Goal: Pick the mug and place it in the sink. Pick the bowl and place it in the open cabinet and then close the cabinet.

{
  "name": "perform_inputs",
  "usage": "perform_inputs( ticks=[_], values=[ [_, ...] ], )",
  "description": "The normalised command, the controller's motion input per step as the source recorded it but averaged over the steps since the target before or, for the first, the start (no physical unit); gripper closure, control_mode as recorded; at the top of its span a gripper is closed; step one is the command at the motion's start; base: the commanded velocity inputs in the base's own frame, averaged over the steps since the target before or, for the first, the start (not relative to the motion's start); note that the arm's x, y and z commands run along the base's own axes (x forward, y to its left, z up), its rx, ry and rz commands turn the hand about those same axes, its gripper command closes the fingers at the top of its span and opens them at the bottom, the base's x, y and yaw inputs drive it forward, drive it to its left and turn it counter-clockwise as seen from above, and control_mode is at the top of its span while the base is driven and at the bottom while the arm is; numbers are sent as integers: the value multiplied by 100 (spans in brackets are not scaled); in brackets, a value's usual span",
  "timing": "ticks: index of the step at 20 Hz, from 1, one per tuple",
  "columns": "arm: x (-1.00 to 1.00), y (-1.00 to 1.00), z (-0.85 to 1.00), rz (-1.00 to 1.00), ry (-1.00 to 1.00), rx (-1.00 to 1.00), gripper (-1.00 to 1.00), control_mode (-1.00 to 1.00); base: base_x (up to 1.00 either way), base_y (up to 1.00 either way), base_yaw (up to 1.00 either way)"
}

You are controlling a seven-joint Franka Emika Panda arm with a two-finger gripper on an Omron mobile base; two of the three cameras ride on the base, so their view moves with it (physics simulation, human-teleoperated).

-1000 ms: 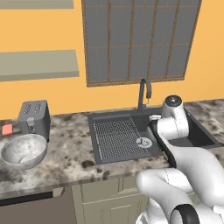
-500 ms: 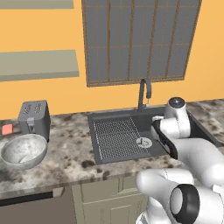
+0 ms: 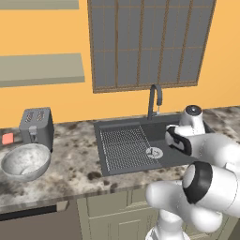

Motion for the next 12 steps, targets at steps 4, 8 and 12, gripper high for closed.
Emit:
perform_inputs(
  ticks=[4,8,12],
  values=[
    [32,-21,-30,1,0,0,100,-100,0,0,0],
    [28,-13,-36,0,0,0,100,-100,0,0,0],
    [25,-21,-37,0,0,0,100,-100,0,0,0]
  ],
)
